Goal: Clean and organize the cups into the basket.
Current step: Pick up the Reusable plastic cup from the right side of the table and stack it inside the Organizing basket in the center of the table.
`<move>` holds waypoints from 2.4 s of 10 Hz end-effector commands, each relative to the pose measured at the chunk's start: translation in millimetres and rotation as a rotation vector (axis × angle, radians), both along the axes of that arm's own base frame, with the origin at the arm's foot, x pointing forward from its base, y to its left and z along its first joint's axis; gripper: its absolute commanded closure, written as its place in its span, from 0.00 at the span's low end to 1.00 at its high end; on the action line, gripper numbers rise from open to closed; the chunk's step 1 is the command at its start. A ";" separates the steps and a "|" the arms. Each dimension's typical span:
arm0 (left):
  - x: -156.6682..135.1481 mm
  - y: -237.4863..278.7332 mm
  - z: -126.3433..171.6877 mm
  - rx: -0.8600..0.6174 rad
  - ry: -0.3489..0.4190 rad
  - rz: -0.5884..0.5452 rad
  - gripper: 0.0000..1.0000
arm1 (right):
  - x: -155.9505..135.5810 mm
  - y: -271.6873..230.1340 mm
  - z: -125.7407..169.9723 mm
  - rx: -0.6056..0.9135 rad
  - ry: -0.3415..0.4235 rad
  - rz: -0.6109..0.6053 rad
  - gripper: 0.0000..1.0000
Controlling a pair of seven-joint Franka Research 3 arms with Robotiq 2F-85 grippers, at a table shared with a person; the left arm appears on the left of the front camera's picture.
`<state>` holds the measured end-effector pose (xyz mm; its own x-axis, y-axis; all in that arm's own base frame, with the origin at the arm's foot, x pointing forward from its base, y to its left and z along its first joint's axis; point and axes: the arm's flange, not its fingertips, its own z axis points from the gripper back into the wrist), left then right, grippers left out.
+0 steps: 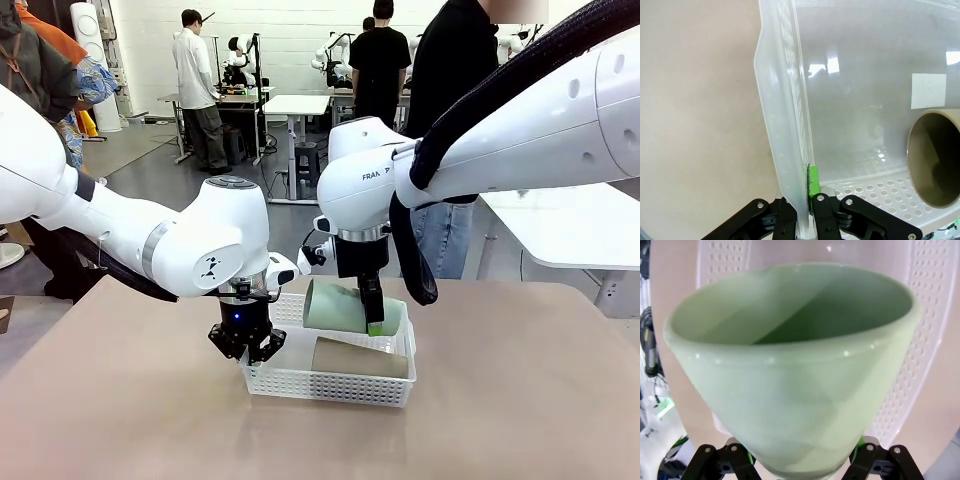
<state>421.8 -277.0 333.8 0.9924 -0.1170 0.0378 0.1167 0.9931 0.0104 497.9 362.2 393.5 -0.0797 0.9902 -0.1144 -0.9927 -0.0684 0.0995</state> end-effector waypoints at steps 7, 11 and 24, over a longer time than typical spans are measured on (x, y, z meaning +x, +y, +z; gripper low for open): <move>-3.5 -0.1 -3.7 0.008 0.004 0.001 1.00 | 22.8 -22.7 -18.9 0.165 -0.046 0.026 0.20; -3.5 -0.1 -3.7 0.008 0.004 0.001 1.00 | 33.2 -26.8 -38.9 0.161 -0.011 0.010 0.20; -3.5 -0.1 -3.7 0.008 0.004 0.001 1.00 | -20.4 -81.3 32.3 0.291 -0.189 -0.023 0.00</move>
<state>422.1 -276.9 333.9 0.9924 -0.1165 0.0386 0.1162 0.9932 0.0098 515.0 316.1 417.2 -0.0424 0.9941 0.0996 -0.9983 -0.0382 -0.0436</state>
